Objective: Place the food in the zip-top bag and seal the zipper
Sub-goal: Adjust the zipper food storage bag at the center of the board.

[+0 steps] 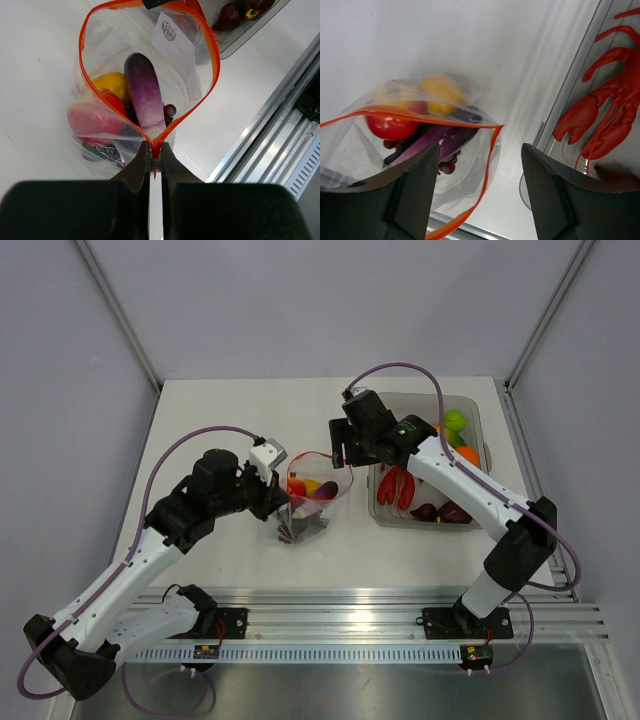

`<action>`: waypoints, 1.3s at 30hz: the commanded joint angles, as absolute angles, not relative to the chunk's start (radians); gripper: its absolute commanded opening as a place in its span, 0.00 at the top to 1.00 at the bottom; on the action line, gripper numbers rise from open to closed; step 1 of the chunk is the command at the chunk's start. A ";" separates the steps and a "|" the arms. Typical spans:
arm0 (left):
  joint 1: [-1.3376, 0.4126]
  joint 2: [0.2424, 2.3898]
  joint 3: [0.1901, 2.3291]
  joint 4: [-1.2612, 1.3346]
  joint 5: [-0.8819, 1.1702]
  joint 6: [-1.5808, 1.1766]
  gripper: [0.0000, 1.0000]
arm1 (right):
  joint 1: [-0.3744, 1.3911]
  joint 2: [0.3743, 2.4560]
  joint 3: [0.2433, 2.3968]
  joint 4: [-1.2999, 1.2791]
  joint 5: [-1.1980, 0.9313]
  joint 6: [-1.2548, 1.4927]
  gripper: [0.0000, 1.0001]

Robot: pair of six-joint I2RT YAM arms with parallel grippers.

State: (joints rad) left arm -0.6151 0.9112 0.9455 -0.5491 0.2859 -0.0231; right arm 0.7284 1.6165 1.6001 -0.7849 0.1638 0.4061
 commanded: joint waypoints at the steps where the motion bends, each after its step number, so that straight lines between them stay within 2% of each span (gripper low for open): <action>1: -0.617 0.887 0.965 -0.509 0.314 -0.009 1.00 | 0.687 1.658 1.643 -0.825 0.117 0.316 0.27; 10: -0.617 0.887 0.979 -0.520 0.302 -0.006 1.00 | 0.666 1.724 1.658 -0.827 0.005 0.239 0.34; 14: -0.617 0.884 0.980 -0.520 0.301 -0.006 1.00 | 0.643 1.736 1.648 -0.792 0.003 0.256 0.59; 15: -0.617 0.884 0.982 -0.522 0.298 -0.006 1.00 | 0.638 1.733 1.644 -0.785 0.017 0.276 0.78; 18: -0.617 0.882 0.985 -0.522 0.291 0.017 1.00 | 0.618 1.689 1.625 -0.750 0.044 0.308 0.97; 20: -0.617 0.890 1.005 -0.526 0.296 0.032 1.00 | 0.606 1.643 1.624 -0.736 0.069 0.319 1.00; 26: -0.615 0.940 1.150 -0.568 0.249 0.135 1.00 | 0.606 1.548 1.640 -0.703 0.075 0.365 1.00; 29: -0.614 0.974 1.228 -0.572 0.241 0.175 1.00 | 0.606 1.517 1.567 -0.654 0.103 0.435 1.00; 35: -0.612 1.022 1.209 -0.549 0.297 0.178 1.00 | 0.604 1.509 1.401 -0.542 0.123 0.572 1.00; 39: -0.612 1.077 1.158 -0.569 0.310 0.190 1.00 | 0.606 1.528 1.370 -0.534 0.104 0.557 1.00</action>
